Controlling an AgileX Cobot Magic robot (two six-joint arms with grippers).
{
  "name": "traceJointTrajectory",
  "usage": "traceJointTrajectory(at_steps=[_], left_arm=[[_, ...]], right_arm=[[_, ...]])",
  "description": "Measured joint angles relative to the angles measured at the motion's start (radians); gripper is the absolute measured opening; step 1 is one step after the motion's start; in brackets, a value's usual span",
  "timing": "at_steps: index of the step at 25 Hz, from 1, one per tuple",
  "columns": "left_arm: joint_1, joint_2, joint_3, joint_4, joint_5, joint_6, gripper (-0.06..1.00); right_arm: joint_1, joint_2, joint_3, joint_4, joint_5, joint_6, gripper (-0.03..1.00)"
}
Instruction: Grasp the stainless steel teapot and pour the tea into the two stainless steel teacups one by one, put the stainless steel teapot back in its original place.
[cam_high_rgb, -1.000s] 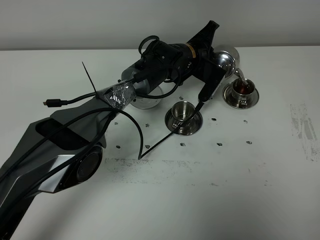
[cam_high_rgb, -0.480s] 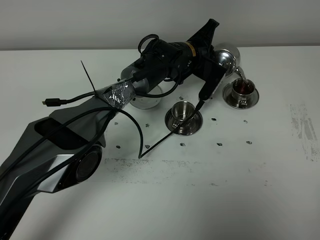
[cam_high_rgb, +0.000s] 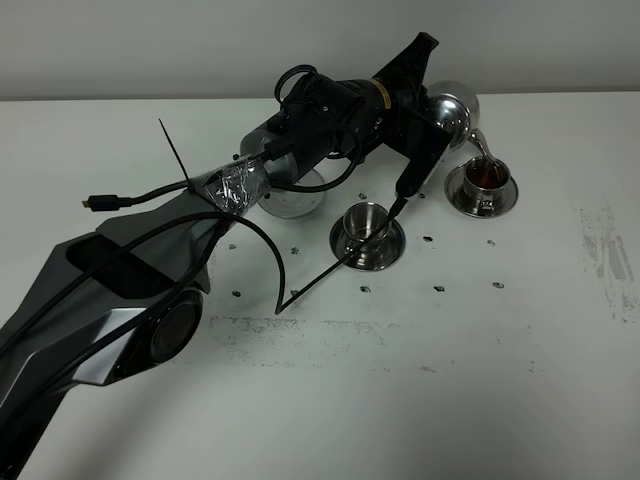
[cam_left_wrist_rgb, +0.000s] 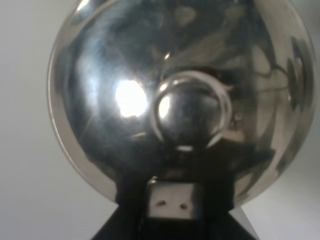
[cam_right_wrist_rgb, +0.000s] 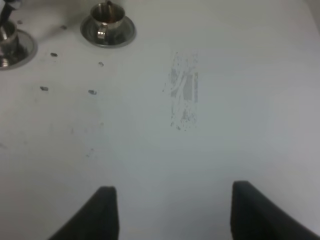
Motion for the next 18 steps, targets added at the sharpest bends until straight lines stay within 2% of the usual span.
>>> traceJointTrajectory(at_steps=[18], left_arm=[[0.001,-0.01,0.0,0.028,0.018,-0.007,0.19]], right_arm=[[0.0,0.0,0.0,0.0,0.0,-0.001,0.5]])
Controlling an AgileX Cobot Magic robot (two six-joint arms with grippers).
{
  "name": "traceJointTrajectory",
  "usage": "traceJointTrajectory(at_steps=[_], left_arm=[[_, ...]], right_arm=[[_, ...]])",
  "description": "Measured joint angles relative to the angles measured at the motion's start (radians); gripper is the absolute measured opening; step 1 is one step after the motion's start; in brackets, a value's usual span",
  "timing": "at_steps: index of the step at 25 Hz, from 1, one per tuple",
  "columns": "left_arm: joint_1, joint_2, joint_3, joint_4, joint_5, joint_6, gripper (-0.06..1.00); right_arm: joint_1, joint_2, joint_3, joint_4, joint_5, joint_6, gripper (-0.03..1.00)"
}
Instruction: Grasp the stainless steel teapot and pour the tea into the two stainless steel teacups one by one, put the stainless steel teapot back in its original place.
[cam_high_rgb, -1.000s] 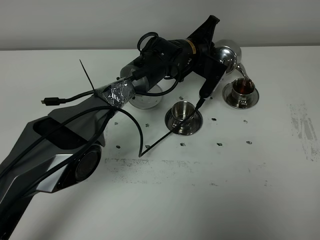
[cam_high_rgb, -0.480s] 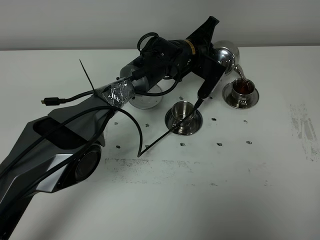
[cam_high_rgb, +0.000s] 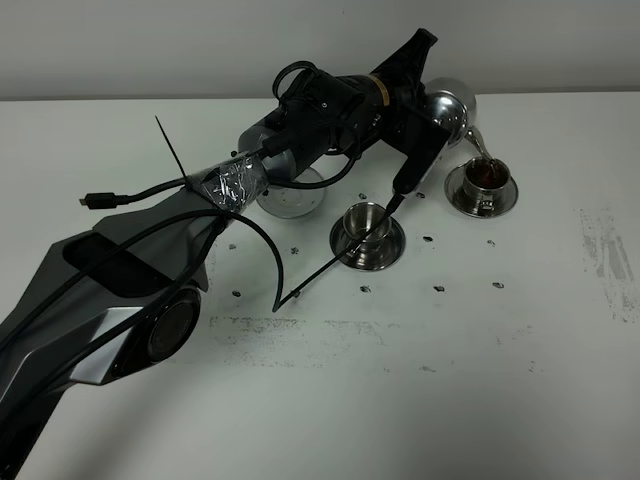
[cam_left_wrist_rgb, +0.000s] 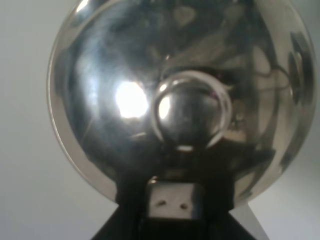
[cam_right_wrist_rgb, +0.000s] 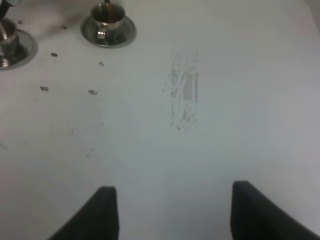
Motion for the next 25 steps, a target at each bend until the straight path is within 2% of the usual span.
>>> traceJointTrajectory(at_steps=[25], left_arm=[[0.0,-0.003,0.0,0.002,0.011,-0.001,0.19]], right_arm=[[0.0,0.0,0.0,0.0,0.0,0.0,0.5]])
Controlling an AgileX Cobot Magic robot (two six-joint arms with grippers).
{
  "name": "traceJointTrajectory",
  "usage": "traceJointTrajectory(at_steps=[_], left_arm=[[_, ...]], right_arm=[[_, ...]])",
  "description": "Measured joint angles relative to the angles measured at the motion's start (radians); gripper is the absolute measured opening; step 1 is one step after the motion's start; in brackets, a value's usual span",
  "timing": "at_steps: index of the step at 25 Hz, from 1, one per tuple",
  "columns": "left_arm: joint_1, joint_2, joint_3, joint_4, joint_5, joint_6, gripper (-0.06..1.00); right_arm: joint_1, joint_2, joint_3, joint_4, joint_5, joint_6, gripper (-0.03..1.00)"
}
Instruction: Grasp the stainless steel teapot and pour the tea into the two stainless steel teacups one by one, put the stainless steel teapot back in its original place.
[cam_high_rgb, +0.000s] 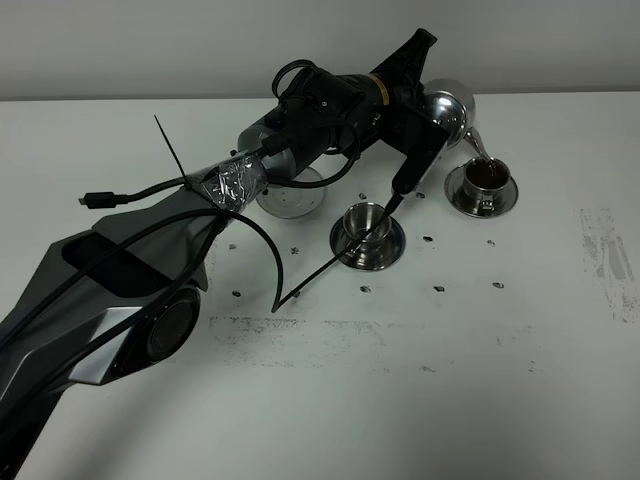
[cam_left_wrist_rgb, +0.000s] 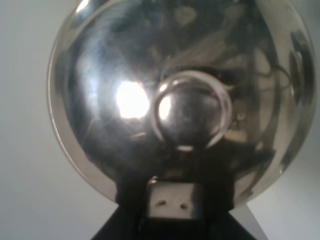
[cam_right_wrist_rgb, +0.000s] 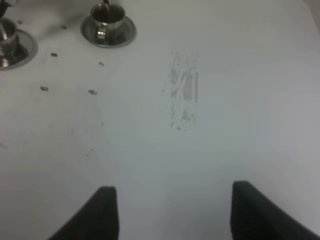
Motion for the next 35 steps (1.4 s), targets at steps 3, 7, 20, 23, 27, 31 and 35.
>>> traceJointTrajectory(at_steps=[3,7,20,23,27,31,35], left_arm=[[0.0,0.0,0.0,0.0,0.004,-0.026,0.19],[0.0,0.0,0.0,0.0,0.037,-0.199,0.19],[-0.001,-0.097,0.0,-0.002,0.281,-0.743,0.19],[0.0,-0.146,-0.001,-0.004,0.352,-0.984,0.19],[0.012,-0.171,-0.007,-0.005,0.425,-1.195,0.19],[0.024,-0.168,-0.007,-0.06,0.455,-1.223,0.19],[0.02,-0.168,-0.007,-0.102,0.478,-1.23,0.19]], right_arm=[[0.0,0.0,0.0,0.0,0.0,0.0,0.5],[0.0,0.0,0.0,0.0,0.0,0.0,0.5],[0.0,0.0,0.0,0.0,0.0,0.001,0.5],[0.0,0.0,0.0,0.0,0.0,0.001,0.5],[0.0,0.0,0.0,0.0,0.0,0.001,0.5],[0.0,0.0,0.0,0.001,0.0,0.001,0.5],[0.0,0.0,0.0,0.001,0.0,0.001,0.5]])
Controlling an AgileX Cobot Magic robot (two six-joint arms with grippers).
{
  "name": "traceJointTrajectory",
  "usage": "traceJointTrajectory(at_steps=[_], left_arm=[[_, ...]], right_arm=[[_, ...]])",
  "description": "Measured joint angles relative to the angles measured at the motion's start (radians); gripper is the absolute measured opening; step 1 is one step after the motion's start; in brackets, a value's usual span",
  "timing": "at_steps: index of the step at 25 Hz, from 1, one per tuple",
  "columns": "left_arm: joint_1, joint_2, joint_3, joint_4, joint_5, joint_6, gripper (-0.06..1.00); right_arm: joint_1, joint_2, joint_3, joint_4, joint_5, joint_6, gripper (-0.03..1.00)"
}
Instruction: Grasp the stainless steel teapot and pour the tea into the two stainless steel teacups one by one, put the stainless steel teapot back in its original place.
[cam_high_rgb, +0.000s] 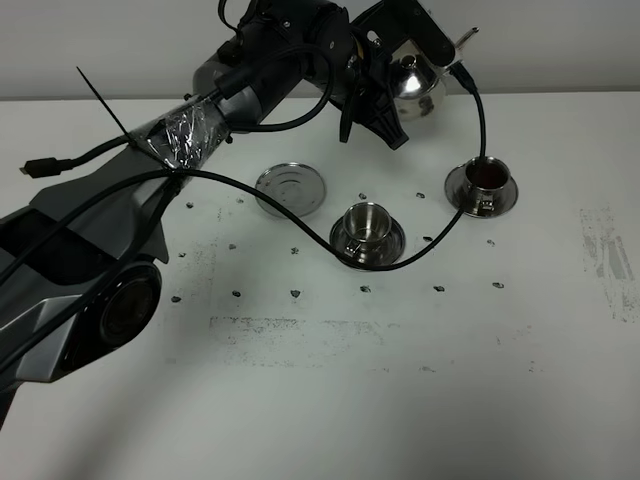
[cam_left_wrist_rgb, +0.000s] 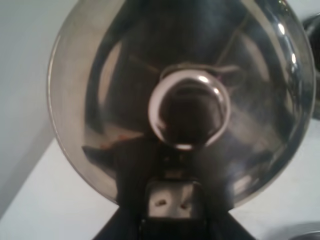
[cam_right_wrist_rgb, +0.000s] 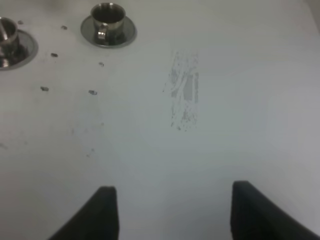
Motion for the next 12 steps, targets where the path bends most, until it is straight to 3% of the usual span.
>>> traceJointTrajectory(at_steps=[12], left_arm=[[-0.002,0.077,0.0,-0.008,0.043,-0.014,0.19]], right_arm=[[0.0,0.0,0.0,0.0,0.0,0.0,0.5]])
